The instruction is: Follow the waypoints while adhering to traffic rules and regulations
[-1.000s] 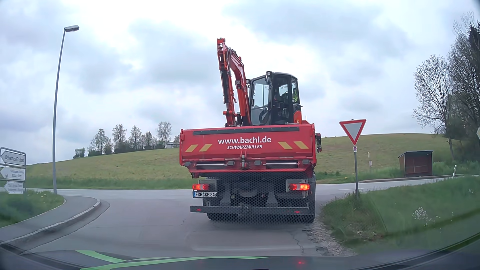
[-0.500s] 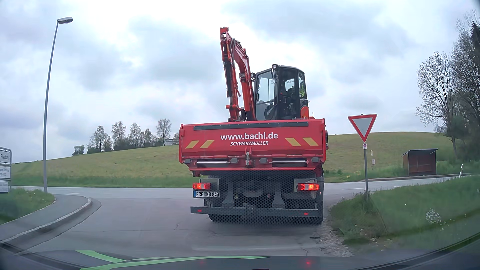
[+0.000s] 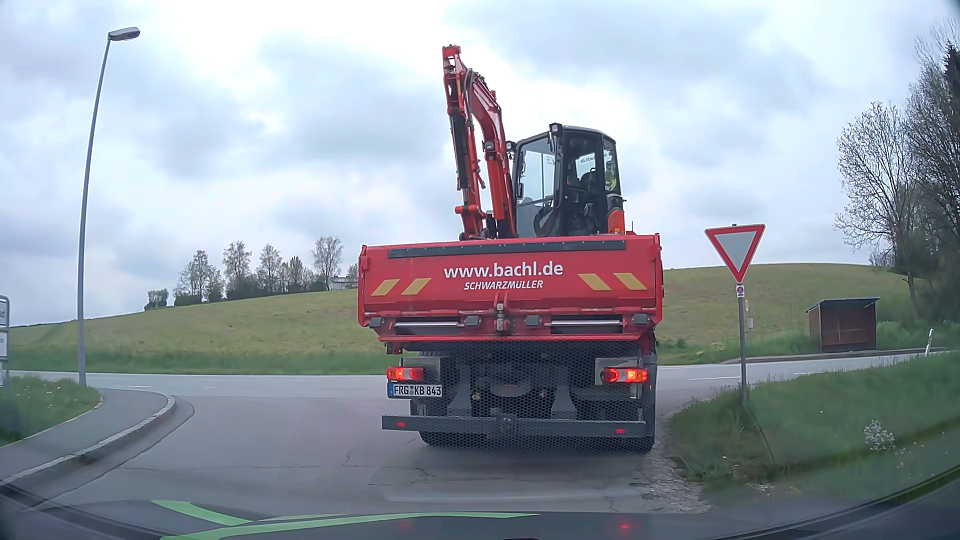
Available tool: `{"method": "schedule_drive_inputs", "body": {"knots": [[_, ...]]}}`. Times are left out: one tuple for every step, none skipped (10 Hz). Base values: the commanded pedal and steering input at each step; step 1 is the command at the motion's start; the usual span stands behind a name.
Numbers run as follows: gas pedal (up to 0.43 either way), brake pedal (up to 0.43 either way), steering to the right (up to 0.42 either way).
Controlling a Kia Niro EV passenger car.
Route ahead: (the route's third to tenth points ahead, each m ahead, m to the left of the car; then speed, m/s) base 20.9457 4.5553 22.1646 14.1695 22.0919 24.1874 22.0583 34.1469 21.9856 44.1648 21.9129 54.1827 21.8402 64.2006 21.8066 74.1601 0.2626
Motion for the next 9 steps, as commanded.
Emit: {"method": "schedule_drive_inputs", "body": {"knots": [[0.000,0.220,0.000],[0.000,0.226,0.000],[0.000,0.226,0.000],[0.000,0.226,0.000],[0.000,0.232,0.000],[0.000,0.232,0.000],[0.000,0.232,0.000],[0.000,0.238,0.000],[0.000,0.238,0.000]]}}
